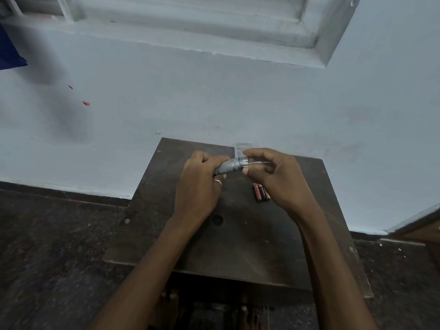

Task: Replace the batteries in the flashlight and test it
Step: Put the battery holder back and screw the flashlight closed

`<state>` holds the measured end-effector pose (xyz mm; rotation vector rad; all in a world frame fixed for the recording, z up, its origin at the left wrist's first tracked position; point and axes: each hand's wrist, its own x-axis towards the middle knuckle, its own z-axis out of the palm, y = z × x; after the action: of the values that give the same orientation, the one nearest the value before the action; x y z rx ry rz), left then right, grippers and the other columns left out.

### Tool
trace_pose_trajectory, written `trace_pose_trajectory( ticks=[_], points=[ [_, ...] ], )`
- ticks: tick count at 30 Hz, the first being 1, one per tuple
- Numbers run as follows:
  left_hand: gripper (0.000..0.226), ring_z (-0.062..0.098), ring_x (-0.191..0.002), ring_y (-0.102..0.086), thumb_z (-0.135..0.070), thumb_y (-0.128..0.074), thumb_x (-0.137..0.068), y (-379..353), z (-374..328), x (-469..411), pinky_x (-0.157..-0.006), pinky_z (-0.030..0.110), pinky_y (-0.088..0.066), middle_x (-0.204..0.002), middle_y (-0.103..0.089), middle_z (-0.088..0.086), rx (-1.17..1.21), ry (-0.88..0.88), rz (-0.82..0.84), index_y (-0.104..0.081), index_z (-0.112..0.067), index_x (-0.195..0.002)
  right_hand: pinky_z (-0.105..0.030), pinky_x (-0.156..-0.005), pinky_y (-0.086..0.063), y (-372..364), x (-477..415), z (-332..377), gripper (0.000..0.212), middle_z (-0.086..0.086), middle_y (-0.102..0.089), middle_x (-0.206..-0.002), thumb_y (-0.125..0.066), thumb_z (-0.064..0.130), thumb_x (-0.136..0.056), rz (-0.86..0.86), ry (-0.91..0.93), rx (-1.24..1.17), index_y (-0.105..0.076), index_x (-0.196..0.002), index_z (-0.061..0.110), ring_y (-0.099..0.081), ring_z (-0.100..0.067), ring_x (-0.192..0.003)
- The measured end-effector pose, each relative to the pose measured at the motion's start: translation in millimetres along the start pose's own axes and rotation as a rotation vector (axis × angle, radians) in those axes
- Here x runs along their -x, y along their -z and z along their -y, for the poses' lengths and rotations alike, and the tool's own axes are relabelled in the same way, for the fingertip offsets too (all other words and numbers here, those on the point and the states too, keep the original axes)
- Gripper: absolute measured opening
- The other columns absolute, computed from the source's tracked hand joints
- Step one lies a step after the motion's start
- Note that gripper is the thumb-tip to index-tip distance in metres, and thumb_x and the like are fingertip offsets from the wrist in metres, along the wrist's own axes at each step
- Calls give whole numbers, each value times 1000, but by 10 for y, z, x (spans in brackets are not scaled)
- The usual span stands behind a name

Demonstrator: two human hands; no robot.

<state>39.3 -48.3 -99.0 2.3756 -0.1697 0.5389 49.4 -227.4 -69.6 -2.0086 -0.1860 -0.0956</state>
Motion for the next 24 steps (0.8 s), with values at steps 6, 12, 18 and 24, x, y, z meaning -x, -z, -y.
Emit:
trace_pose_trajectory(
  ticks=[6, 12, 18, 24],
  points=[
    [47, 19, -94, -53, -5, -69, -83, 10, 13, 3, -71, 41, -54, -103, -54, 0, -28, -10, 9, -67, -31, -122, -40, -91, -59, 0, -11, 3, 30, 7, -77, -94, -79, 7, -80, 0, -6, 9, -75, -103, 26, -74, -8, -90],
    [48, 20, -94, -52, -4, -68, -82, 16, 16, 7, -69, 43, -55, -103, -53, 0, -52, -19, 20, -66, -32, -121, -32, -90, -59, 11, -17, -10, 32, 8, -77, -91, -81, 4, -79, 18, 1, -13, -77, -103, 25, -74, -5, -87],
    [46, 19, -95, -52, -7, -70, -83, 16, 30, -1, -70, 42, -55, -102, -52, -1, -36, -36, 32, -67, -32, -121, -38, -91, -59, 27, -35, -88, 28, 5, -79, -90, -82, 10, -79, 37, -24, -37, -78, -101, 27, -75, -10, -87],
    [47, 18, -94, -51, -5, -70, -83, 17, 52, -3, -70, 43, -55, -102, -54, 0, -47, -56, 50, -67, -32, -122, -43, -91, -59, 26, -45, -120, 18, -2, -78, -85, -81, 17, -82, 61, -50, -70, -77, -95, 29, -75, -24, -86]
  ],
)
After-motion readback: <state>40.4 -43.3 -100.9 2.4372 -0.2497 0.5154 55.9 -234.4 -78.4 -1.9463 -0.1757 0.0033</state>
